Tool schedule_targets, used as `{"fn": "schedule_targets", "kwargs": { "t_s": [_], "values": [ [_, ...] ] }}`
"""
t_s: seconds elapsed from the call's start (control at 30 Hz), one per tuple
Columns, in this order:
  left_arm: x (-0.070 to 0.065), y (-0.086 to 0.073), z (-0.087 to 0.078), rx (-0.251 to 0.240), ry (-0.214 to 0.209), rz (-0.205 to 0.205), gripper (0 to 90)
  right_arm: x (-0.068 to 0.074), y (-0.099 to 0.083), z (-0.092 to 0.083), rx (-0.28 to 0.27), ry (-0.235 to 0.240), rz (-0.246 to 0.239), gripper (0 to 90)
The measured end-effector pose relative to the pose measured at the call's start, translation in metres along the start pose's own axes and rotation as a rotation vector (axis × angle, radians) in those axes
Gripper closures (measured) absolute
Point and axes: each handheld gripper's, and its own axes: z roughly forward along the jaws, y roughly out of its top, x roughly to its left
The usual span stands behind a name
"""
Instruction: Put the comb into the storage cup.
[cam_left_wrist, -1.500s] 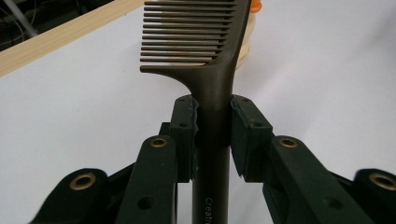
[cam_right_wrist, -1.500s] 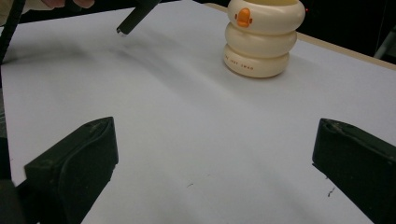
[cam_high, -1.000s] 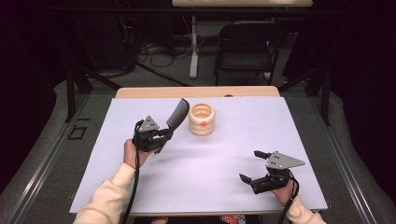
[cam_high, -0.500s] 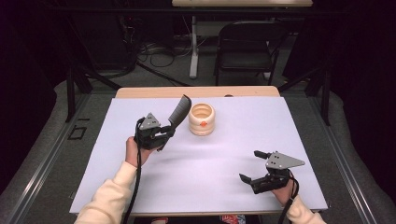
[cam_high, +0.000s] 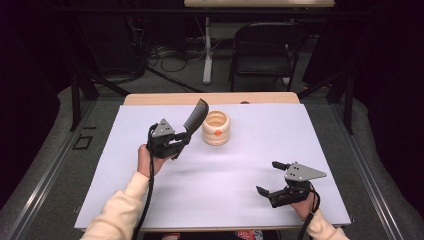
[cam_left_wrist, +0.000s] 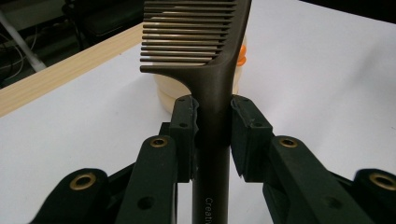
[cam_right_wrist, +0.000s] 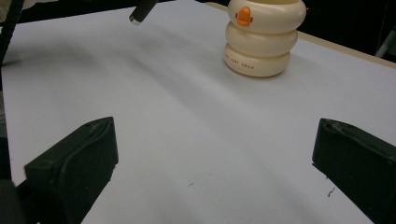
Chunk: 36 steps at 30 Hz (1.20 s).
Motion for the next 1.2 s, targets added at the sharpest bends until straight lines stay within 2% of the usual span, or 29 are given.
{"fn": "schedule_targets", "kwargs": {
  "t_s": [1.2],
  "values": [
    [-0.004, 0.015, 0.009, -0.045, -0.029, -0.008, 72.5, -0.001, 0.000, 0.000, 0.002, 0.005, 0.004, 0.0]
  ]
}}
